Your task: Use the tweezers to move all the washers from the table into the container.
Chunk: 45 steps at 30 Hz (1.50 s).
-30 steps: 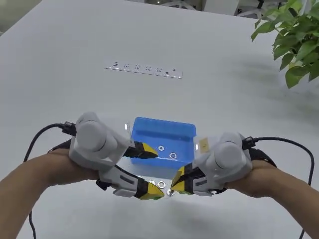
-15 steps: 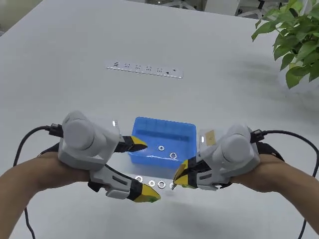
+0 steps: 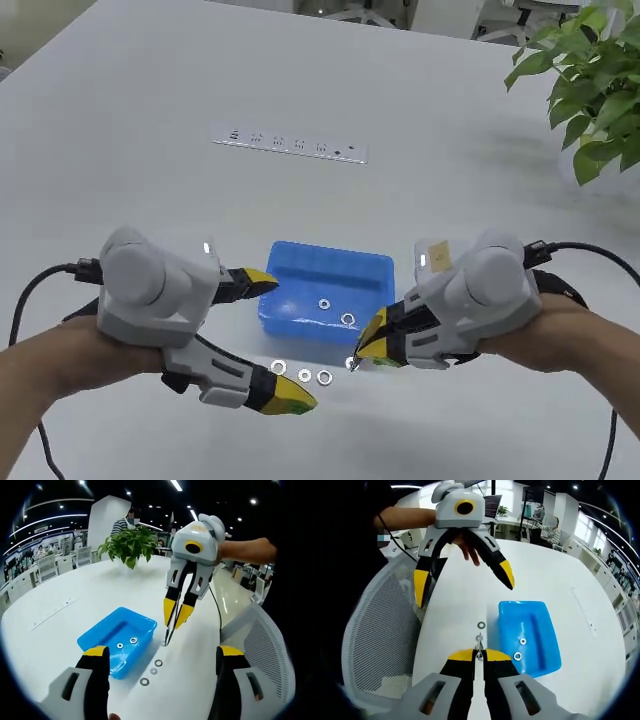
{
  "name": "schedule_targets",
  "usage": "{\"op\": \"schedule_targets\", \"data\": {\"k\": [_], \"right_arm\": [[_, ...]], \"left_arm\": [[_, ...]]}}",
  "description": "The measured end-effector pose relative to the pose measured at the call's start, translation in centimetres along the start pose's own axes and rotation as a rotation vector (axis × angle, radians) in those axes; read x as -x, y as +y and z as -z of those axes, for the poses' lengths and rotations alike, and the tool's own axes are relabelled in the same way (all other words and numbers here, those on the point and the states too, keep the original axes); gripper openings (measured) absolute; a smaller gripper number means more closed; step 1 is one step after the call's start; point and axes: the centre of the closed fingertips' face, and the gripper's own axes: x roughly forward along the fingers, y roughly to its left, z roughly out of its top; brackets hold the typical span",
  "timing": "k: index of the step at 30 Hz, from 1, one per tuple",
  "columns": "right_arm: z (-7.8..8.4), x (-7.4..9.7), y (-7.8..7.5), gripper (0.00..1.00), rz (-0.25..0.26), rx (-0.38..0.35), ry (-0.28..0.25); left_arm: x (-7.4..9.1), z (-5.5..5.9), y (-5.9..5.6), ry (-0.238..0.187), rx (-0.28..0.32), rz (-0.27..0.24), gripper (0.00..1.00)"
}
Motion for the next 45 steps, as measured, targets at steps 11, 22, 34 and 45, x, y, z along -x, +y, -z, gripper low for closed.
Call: {"op": "schedule_targets", "data": {"k": [11,22,34,45], "right_arm": [[-1.4,1.1,-2.1,0.06,0.030,0.021,-0.022],[-1.8,0.8,-4.4,0.06,0.050,0.048,-0.022],[-1.6,-0.9,-5.8,0.06,0.059,0.062,-0.017],[-1.1,-3.0,-6.4,0.06,0.044,0.047,-0.005]], "left_arm": [[0.5,-0.1,0.7,-0.021,0.034,-0.020,0.99],[1.0,0.0,1.3,-0.028,0.047,-0.038,0.99],[1.4,-0.3,2.1,-0.041,0.042,-0.053,0.99],[1.5,-0.2,2.8,-0.039,0.041,-0.064,0.98]]}}
